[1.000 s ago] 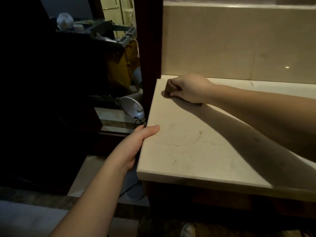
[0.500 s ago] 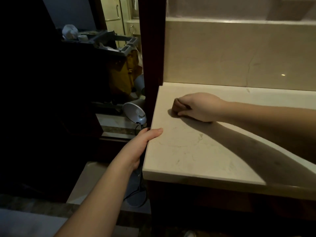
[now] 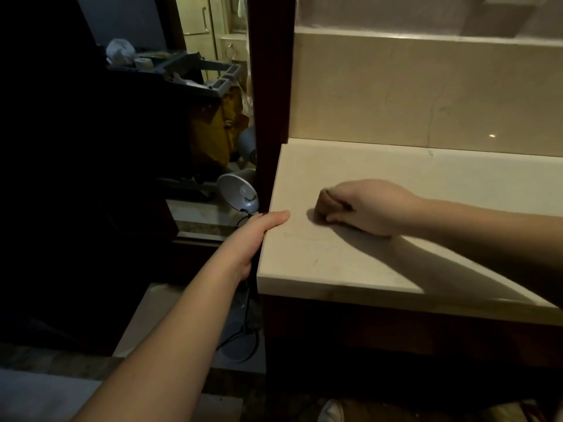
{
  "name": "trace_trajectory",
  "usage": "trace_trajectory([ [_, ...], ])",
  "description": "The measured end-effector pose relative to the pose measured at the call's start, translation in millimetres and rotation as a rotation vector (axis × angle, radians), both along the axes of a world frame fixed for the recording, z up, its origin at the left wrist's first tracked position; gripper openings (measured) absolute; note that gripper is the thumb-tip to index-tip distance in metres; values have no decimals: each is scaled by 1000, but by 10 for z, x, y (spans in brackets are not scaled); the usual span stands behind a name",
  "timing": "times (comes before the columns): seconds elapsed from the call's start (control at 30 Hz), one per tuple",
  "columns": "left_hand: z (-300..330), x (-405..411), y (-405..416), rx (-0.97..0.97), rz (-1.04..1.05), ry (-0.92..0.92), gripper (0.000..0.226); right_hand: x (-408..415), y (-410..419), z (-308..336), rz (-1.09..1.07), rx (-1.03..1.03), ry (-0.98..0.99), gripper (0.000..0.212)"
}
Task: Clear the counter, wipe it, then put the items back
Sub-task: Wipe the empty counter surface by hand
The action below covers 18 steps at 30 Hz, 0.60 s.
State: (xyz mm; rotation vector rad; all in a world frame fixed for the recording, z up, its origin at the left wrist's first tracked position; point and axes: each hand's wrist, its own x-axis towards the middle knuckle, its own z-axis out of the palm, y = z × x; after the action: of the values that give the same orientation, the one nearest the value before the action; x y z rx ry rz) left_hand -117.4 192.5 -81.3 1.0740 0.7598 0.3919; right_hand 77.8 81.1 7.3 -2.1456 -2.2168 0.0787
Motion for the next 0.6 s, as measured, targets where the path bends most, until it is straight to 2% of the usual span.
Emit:
trace_trajectory([
  [0.07,12,-5,-17,14,-4,21,83,110,226,61,-111,29,-46,25],
  [0.17,51,-15,-45,14,-12,14,56,170,544,87,-160,37,-68,19],
  [0.3,48,-16,-51,5,5,8,80,-84,281,54,-37,21,-1,20],
  [0.43,41,-13,-31,34,0,8,87,-173,-45,6,83,-74,68,22],
  [0.5,61,-8,-48,46,-8,31,75,-114,91,62,28,-80,48,23],
  [0.6,78,-18,-76,49,-19,26,31,-16,376,86,-72,2,25,22],
])
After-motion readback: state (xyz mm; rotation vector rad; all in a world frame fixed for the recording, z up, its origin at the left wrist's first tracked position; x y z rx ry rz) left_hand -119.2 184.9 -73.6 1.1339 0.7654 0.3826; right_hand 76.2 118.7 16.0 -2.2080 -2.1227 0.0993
